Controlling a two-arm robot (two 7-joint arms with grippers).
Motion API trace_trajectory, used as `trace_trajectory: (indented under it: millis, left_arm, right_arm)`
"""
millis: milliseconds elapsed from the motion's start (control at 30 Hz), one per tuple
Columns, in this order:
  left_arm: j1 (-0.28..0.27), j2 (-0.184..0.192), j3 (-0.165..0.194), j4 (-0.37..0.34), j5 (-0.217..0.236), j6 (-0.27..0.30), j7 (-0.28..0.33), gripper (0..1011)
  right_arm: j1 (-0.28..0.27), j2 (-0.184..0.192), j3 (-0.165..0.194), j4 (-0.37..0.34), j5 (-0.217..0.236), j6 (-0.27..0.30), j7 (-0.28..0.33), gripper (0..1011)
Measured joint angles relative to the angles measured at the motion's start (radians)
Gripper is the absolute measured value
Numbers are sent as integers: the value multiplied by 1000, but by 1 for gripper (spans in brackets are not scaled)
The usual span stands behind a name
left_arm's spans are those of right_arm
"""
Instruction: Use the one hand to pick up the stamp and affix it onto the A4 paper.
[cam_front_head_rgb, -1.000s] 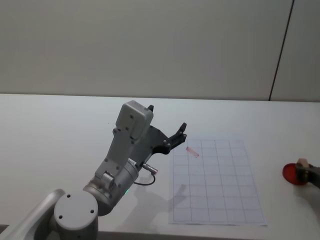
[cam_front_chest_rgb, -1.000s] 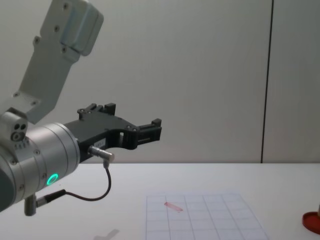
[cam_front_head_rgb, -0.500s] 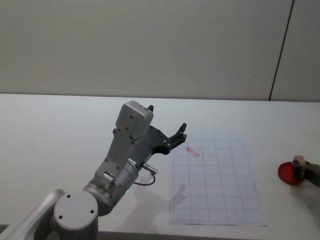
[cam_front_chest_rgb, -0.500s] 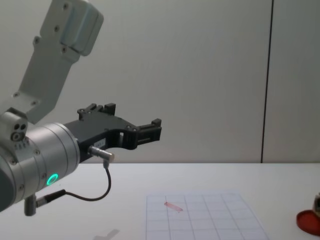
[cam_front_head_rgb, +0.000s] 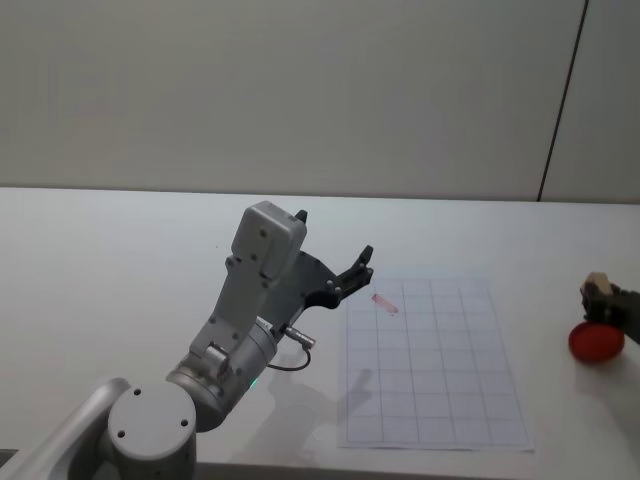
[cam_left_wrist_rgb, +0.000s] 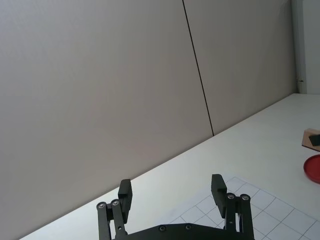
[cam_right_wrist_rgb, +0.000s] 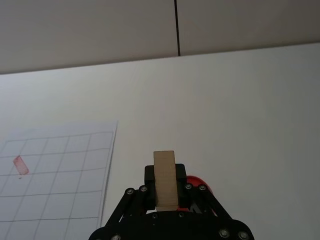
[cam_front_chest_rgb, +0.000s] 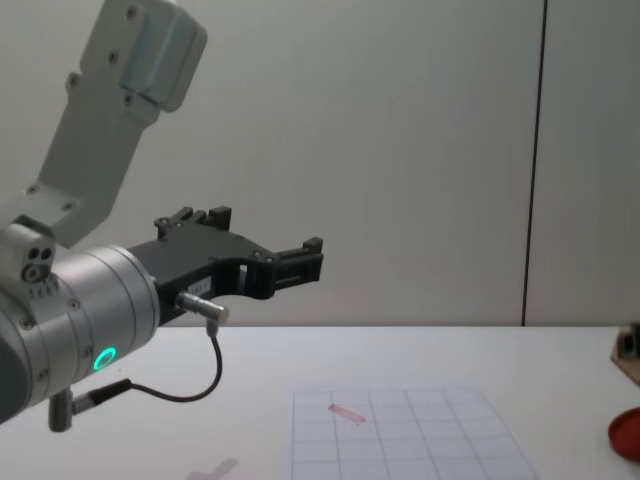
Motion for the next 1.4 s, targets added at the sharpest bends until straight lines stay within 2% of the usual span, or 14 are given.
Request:
trace_trajectory:
  millis: [333, 767, 1100, 1400]
  left_arm:
    - [0, 0, 0, 0, 0, 0, 0, 1002]
    - [0, 0, 0, 0, 0, 0, 0, 1002]
    - [0, 0, 0, 0, 0, 0, 0, 1002]
    - [0, 0, 0, 0, 0, 0, 0, 1002]
  right_arm:
    - [-13, 15, 5, -101, 0, 30, 38, 217]
    - [22, 13, -11, -133, -18, 93, 125, 217]
    - [98, 0, -35, -73, -70, 169, 216, 217]
    - [208, -19, -72, 52, -176, 220, 337, 217]
